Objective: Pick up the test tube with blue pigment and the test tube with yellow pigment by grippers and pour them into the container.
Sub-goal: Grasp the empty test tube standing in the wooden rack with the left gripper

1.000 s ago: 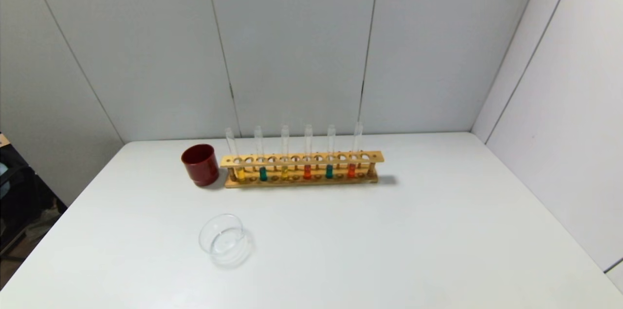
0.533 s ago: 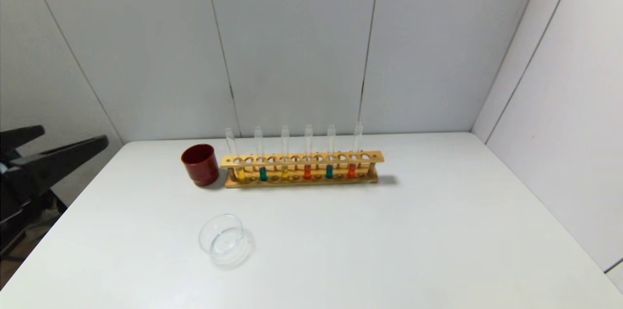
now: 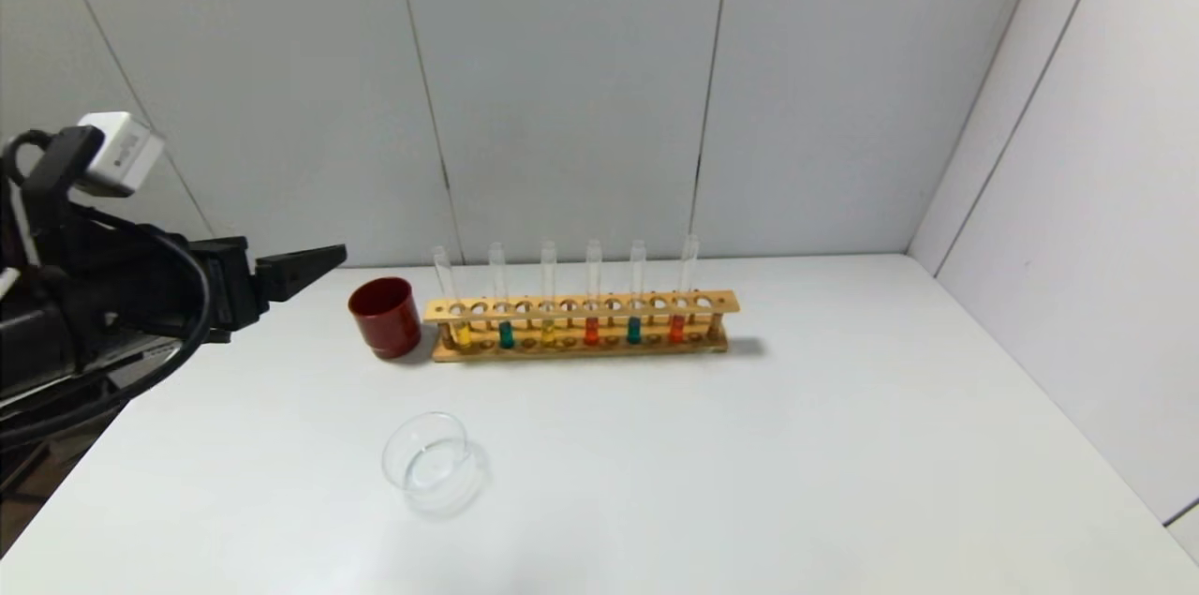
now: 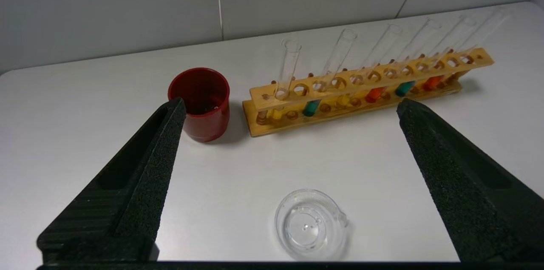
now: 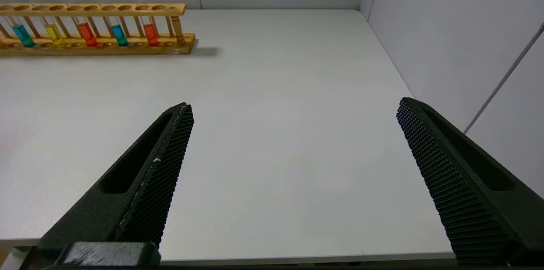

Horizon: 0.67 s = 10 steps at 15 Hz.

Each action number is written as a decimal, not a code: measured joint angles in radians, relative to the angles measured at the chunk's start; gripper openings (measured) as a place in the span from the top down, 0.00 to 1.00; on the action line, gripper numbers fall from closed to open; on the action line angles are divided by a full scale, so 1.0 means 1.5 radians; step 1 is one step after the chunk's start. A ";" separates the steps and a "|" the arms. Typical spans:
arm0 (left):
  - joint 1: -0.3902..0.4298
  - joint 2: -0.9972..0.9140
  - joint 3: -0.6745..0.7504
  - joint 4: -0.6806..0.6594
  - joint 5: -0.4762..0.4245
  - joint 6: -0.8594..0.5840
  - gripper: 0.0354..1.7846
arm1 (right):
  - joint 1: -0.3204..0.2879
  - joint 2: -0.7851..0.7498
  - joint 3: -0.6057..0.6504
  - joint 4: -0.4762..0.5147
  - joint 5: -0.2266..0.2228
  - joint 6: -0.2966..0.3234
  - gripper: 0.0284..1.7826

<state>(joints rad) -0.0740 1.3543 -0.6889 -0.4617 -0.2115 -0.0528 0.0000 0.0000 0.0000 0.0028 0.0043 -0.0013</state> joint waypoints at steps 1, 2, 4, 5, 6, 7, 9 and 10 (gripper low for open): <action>0.000 0.032 -0.002 -0.023 0.000 0.000 0.02 | 0.000 0.000 0.000 0.000 0.000 0.000 0.02; -0.001 0.066 -0.003 -0.048 -0.001 0.000 0.02 | 0.000 0.000 0.000 0.000 0.000 0.000 0.02; -0.010 0.133 -0.006 -0.105 -0.001 0.000 0.02 | 0.000 0.000 0.000 0.000 0.000 0.000 0.02; -0.017 0.170 -0.008 -0.144 0.000 0.001 0.02 | 0.000 0.000 0.000 0.000 0.000 0.000 0.02; -0.022 0.204 -0.008 -0.186 0.000 0.002 0.02 | 0.000 0.000 0.000 0.000 0.000 0.000 0.02; -0.027 0.234 -0.010 -0.226 0.000 0.003 0.02 | 0.000 0.000 0.000 0.000 0.000 0.000 0.02; -0.032 0.283 -0.017 -0.268 0.000 0.005 0.02 | 0.000 0.000 0.000 0.000 0.000 0.000 0.02; -0.033 0.302 -0.023 -0.270 0.001 0.004 0.02 | 0.000 0.000 0.000 0.000 0.000 0.000 0.02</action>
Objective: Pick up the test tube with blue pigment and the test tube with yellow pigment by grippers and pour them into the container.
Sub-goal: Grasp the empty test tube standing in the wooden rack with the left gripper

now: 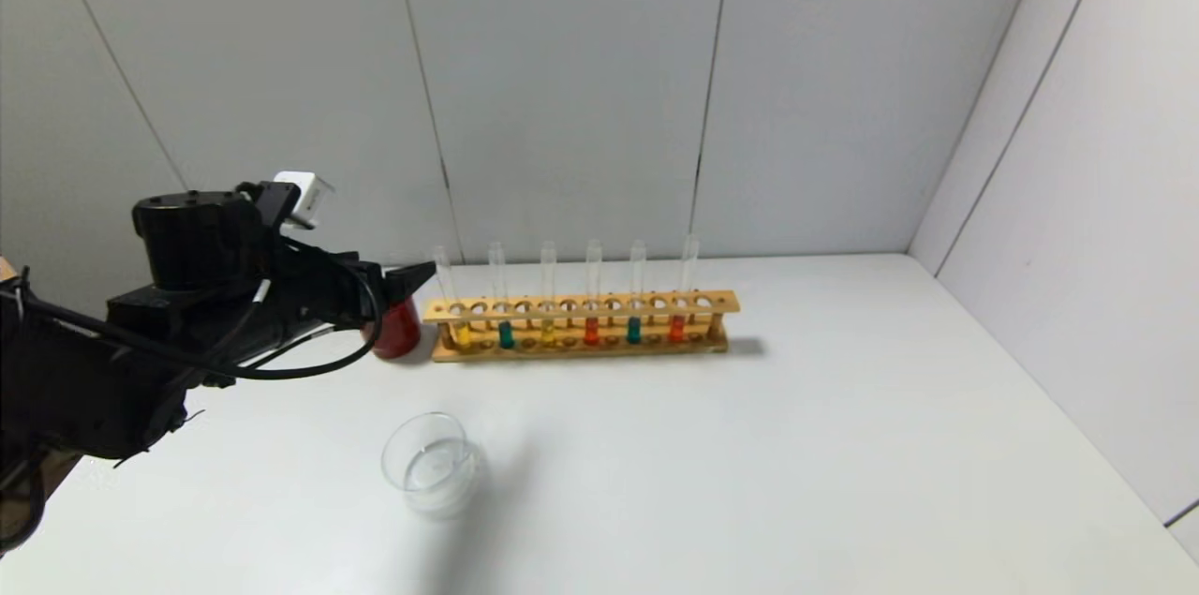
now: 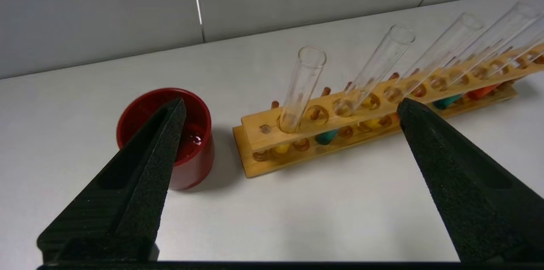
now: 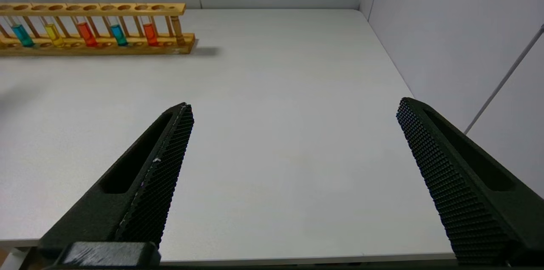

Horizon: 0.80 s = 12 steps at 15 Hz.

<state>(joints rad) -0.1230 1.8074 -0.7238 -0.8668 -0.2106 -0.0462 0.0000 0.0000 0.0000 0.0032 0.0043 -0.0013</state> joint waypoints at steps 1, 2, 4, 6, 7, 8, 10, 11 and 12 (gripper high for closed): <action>-0.001 0.020 -0.008 -0.003 0.000 0.000 0.02 | 0.000 0.000 0.000 0.000 0.000 0.000 0.02; -0.003 0.035 -0.016 -0.003 0.000 0.000 0.02 | 0.000 0.000 0.000 0.000 0.000 0.000 0.02; -0.004 0.063 -0.031 -0.004 0.000 0.000 0.02 | 0.000 0.000 0.000 0.000 0.000 0.000 0.02; -0.005 0.089 -0.047 -0.004 0.001 -0.001 0.02 | 0.000 0.000 0.000 0.000 0.000 0.000 0.02; -0.007 0.101 -0.054 -0.003 0.001 -0.001 0.02 | 0.000 0.000 0.000 0.000 0.000 0.000 0.02; -0.009 0.112 -0.064 -0.003 0.001 -0.001 0.02 | 0.000 0.000 0.000 0.000 0.000 0.000 0.02; -0.011 0.131 -0.089 0.003 0.008 0.000 0.02 | 0.000 0.000 0.000 0.000 0.000 0.000 0.02; -0.013 0.140 -0.100 0.004 0.010 0.000 0.02 | 0.000 0.000 0.000 0.000 0.000 0.000 0.02; -0.015 0.149 -0.109 0.005 0.011 0.000 0.02 | 0.000 0.000 0.000 0.000 0.000 0.000 0.02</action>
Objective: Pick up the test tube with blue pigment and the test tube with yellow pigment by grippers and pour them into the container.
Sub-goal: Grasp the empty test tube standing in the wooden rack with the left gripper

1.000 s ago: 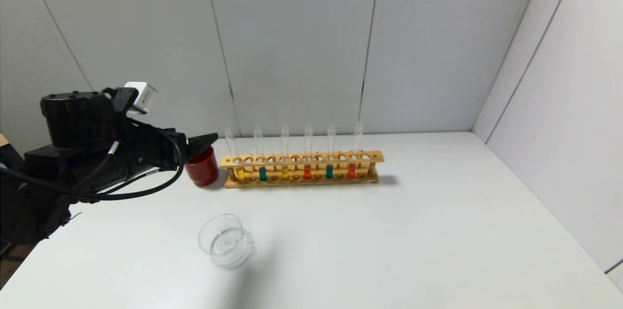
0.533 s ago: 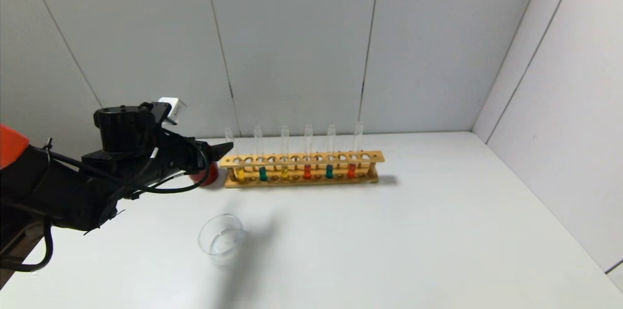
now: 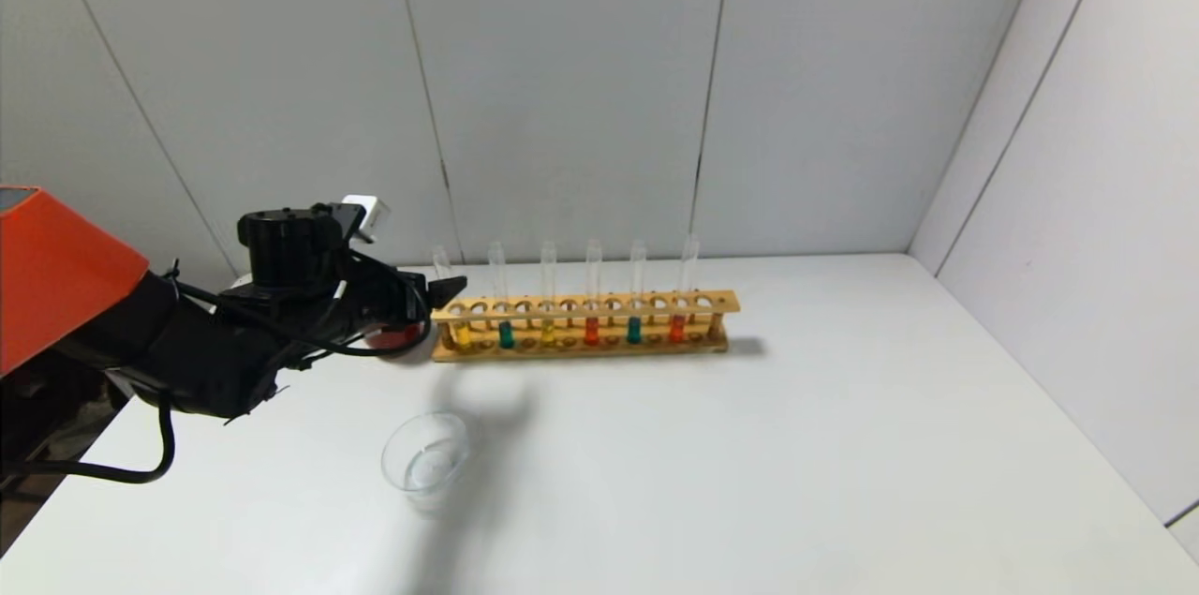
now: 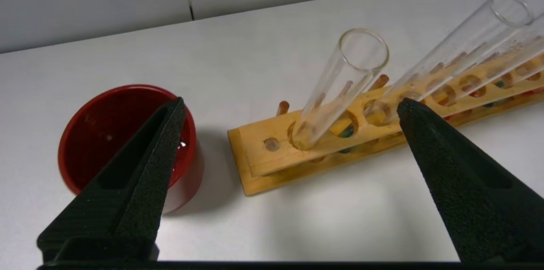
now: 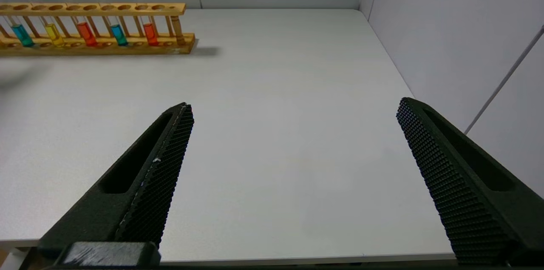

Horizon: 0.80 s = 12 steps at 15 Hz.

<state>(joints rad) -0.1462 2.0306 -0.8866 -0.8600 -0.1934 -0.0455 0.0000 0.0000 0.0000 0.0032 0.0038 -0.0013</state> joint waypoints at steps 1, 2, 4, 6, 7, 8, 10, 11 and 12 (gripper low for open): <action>-0.002 0.008 -0.007 0.001 0.000 0.000 0.02 | 0.000 0.000 0.000 0.000 0.000 0.000 0.02; -0.003 0.016 -0.013 0.001 0.000 0.000 0.02 | 0.000 0.000 0.000 0.000 0.000 0.000 0.02; -0.006 0.031 -0.026 0.001 0.000 0.000 0.02 | 0.000 0.000 0.000 0.000 0.000 0.000 0.02; -0.012 0.046 -0.036 0.001 0.000 -0.001 0.04 | 0.000 0.000 0.000 0.000 0.000 0.000 0.02; -0.016 0.054 -0.039 0.001 0.000 -0.001 0.07 | 0.000 0.000 0.000 0.000 0.000 0.000 0.02; -0.019 0.059 -0.041 0.000 0.000 -0.001 0.12 | 0.000 0.000 0.000 0.000 0.000 0.000 0.02; -0.022 0.066 -0.045 0.000 0.000 -0.002 0.26 | 0.000 0.000 0.000 0.000 0.000 0.000 0.02; -0.022 0.069 -0.045 0.000 0.001 -0.002 0.35 | 0.000 0.000 0.000 0.000 0.000 0.000 0.02; -0.022 0.071 -0.046 -0.002 0.001 -0.002 0.46 | 0.000 0.000 0.000 0.000 0.000 0.000 0.02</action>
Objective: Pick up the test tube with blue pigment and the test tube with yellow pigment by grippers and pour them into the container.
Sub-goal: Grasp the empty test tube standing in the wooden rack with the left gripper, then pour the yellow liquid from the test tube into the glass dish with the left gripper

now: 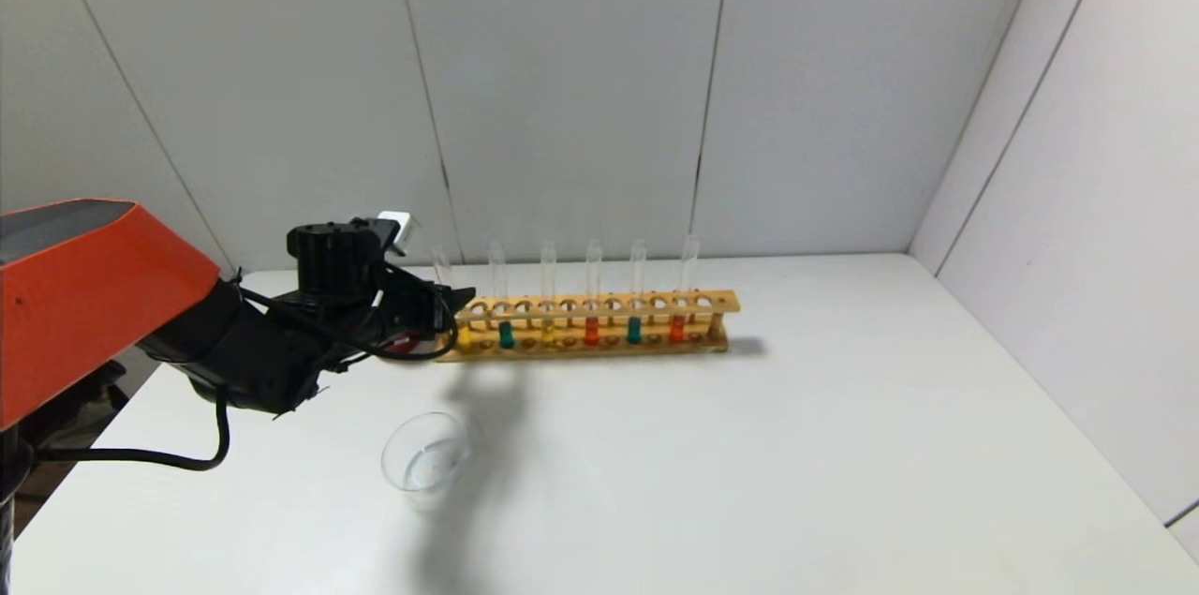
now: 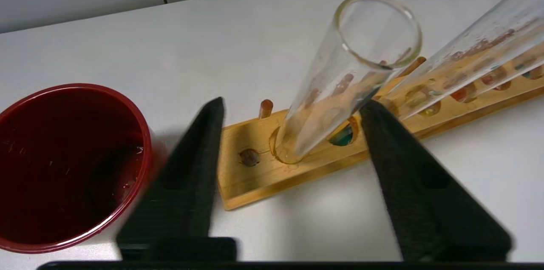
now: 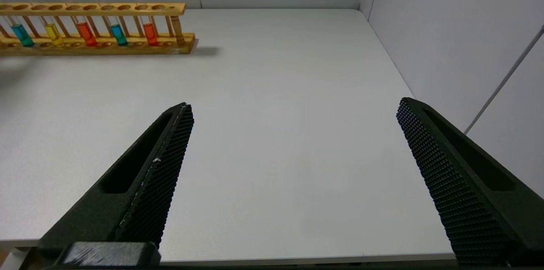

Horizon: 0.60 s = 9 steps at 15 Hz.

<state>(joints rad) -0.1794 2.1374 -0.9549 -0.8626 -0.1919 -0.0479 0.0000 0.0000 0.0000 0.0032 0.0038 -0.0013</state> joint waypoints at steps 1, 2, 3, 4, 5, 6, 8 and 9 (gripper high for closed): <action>0.000 0.003 -0.001 -0.001 0.000 0.001 0.58 | 0.000 0.000 0.000 0.000 0.000 0.000 0.02; 0.000 0.006 -0.003 -0.002 0.000 0.000 0.68 | 0.000 0.000 0.000 0.000 0.000 0.000 0.02; 0.000 0.010 -0.006 -0.002 0.000 0.000 0.76 | 0.000 0.000 0.000 0.000 0.000 0.000 0.02; 0.000 0.014 -0.008 -0.003 0.000 0.000 0.82 | 0.000 0.000 0.000 0.000 0.000 0.000 0.02; 0.000 0.018 -0.010 -0.005 0.000 0.000 0.84 | 0.000 0.000 0.000 0.000 0.000 0.000 0.02; 0.000 0.020 -0.010 -0.006 0.000 0.000 0.84 | 0.000 0.000 0.000 0.000 0.000 0.000 0.02; 0.000 0.022 -0.011 -0.007 0.002 0.000 0.84 | 0.000 0.000 0.000 0.000 0.000 0.000 0.02; 0.000 0.022 -0.011 -0.007 0.006 0.000 0.84 | 0.000 0.000 0.000 0.000 0.000 0.000 0.02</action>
<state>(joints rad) -0.1794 2.1706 -0.9709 -0.8726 -0.1828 -0.0479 0.0000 0.0000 0.0000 0.0032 0.0043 -0.0013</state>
